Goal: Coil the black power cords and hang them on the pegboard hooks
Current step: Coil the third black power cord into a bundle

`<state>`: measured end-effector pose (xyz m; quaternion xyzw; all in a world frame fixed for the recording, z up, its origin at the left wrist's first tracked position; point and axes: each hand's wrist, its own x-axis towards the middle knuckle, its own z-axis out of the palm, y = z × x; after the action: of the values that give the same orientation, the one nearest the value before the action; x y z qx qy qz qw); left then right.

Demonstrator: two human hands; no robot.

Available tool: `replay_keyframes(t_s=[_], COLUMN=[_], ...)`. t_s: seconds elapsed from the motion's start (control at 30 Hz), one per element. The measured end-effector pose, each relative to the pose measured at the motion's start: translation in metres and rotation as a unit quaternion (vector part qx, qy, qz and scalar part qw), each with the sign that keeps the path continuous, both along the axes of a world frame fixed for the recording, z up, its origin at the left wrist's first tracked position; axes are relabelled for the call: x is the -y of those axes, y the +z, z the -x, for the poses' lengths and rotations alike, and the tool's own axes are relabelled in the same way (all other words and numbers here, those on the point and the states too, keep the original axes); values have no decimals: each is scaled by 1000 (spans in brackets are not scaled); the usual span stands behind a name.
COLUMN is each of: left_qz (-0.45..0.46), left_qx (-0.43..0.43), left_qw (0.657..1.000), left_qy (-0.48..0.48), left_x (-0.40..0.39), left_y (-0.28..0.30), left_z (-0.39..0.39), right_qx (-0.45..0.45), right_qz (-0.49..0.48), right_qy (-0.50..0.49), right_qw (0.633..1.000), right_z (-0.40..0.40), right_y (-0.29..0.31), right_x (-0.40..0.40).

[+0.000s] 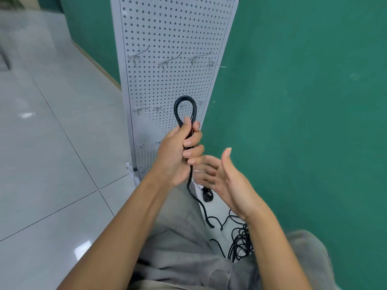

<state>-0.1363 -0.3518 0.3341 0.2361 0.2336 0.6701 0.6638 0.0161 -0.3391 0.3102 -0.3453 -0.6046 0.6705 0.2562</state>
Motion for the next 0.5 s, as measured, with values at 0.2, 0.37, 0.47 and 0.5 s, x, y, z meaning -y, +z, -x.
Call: replay_keyframes(t_s=[0.2,0.37,0.47,0.5], left_qz=[10,20,42,51], left_qx=[46,20,-41,-69], left_qw=[996,990,982,977], left_qy=[80,140,181,193], left_x=[-4,-10,-14,-16], left_y=[-6,-11,-15,-17], left_z=[19,25,33,33], right_qx=[146,165,78,48], right_qz=[-52,-142,-136,-129], right_qy=[74,28,-98,-130], right_qw=[985,976,983,982], right_z=[11,11,1,-3], right_y=[-29,-46,-45,-41], right_x=[5,6,5,5])
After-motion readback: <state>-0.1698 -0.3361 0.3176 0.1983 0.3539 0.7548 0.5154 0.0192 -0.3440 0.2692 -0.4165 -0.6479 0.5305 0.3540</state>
